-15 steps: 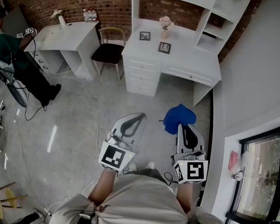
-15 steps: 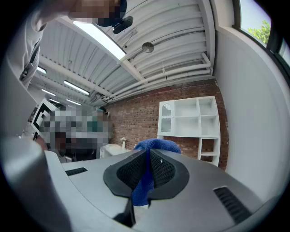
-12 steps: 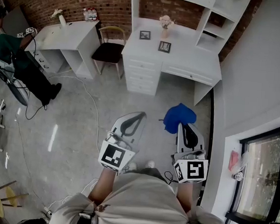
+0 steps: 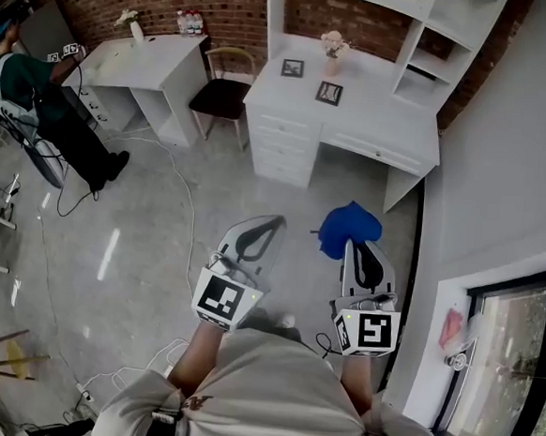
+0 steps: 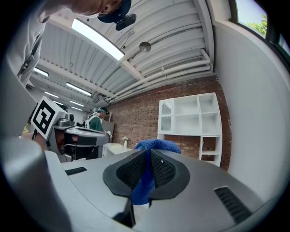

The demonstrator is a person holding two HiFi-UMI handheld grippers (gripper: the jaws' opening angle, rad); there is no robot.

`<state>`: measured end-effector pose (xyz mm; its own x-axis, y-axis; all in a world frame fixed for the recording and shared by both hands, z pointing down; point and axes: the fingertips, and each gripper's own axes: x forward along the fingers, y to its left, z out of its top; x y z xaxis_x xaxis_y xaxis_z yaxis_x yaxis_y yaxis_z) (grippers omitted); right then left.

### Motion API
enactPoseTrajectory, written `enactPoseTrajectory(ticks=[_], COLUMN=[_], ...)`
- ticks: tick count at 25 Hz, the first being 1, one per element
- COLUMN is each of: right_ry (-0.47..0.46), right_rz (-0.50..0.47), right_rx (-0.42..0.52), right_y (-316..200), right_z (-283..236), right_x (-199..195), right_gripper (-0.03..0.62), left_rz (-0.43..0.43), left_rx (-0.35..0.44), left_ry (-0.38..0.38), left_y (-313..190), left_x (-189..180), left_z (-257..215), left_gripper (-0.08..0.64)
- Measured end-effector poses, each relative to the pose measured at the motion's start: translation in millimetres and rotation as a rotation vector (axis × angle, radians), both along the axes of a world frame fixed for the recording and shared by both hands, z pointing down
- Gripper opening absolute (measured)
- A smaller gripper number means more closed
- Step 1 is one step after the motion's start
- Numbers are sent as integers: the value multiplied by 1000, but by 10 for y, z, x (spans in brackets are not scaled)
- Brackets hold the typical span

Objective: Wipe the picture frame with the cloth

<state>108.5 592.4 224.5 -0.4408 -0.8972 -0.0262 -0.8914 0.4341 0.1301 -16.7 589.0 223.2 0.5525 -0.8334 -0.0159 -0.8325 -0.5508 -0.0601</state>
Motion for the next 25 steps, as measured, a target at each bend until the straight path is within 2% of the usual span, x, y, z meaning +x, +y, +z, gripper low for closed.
enactPoseTrajectory(ticks=[6,12,25], right_ry=[-4,-4,29], right_rz=[-13,-18,10], right_rx=[-10,-15,-29], right_y=[-165,-416,-1254], right_z=[52,60,83], right_x=[68,71,-106], right_gripper=[23,23,23], left_rz=[-19,4,37], left_rx=[9,14,21], left_ry=[-11,-29,-29], left_y=[-143,-376,-1220], left_x=[89,174,67], left_z=[-14,-8,-17], left_gripper=[-4,-4,-5])
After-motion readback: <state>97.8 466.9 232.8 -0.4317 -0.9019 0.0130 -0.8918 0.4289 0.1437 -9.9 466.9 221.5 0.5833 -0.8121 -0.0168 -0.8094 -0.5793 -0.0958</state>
